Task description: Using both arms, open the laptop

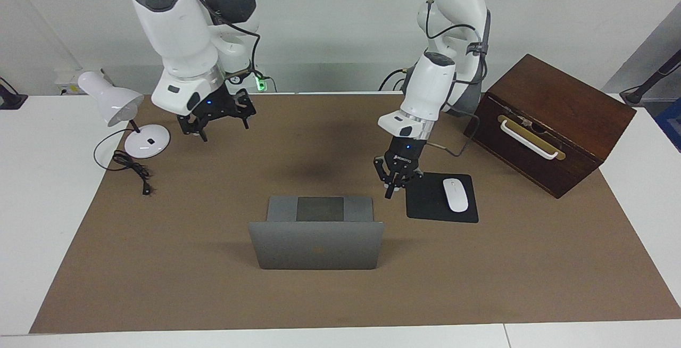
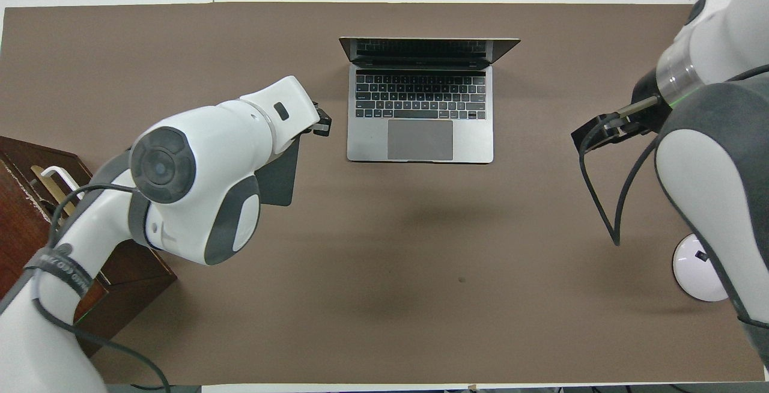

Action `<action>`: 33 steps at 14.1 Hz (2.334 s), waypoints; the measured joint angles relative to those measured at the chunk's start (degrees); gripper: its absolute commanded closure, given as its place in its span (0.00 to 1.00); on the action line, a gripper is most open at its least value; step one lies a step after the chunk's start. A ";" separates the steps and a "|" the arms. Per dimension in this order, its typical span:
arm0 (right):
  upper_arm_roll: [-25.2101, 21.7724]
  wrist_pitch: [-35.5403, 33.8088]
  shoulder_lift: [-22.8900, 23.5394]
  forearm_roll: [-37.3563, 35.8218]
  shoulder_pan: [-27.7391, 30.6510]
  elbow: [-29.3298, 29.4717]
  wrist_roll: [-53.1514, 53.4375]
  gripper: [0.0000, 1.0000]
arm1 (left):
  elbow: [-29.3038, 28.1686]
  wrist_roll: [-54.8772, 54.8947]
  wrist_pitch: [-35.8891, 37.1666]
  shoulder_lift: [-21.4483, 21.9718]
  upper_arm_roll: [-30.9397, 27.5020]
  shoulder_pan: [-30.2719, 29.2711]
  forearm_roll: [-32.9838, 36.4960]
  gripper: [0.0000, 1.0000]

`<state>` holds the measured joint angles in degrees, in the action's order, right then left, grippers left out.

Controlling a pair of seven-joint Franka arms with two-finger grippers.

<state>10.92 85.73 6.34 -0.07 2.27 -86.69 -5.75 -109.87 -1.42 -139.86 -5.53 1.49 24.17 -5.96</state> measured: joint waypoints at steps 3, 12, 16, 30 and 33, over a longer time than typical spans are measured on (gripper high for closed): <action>-0.09 0.00 -2.19 0.03 -0.37 -3.26 3.59 0.00 | 5.72 0.03 15.41 3.17 -0.41 -3.09 0.00 1.00; -0.98 0.00 -5.16 0.07 -0.57 -5.28 4.99 0.00 | 20.68 3.88 52.35 6.34 -1.31 -18.54 4.59 0.00; -1.12 0.11 -5.19 0.43 -0.57 -5.40 5.13 0.00 | 21.43 6.92 56.01 6.99 -1.31 -23.62 4.59 0.00; -12.42 -0.03 -5.10 5.61 -0.80 -1.70 6.28 0.00 | 21.31 7.56 57.64 7.58 -1.01 -26.22 4.59 0.00; -12.31 -1.42 -5.10 8.52 -1.37 -1.60 6.28 0.00 | 20.32 7.56 56.24 7.79 -0.93 -26.22 4.59 0.00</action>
<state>-1.39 84.31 1.24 8.44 0.90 -88.29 0.53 -89.56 6.14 -83.62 2.26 0.56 -2.05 -1.37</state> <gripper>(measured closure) 0.000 0.000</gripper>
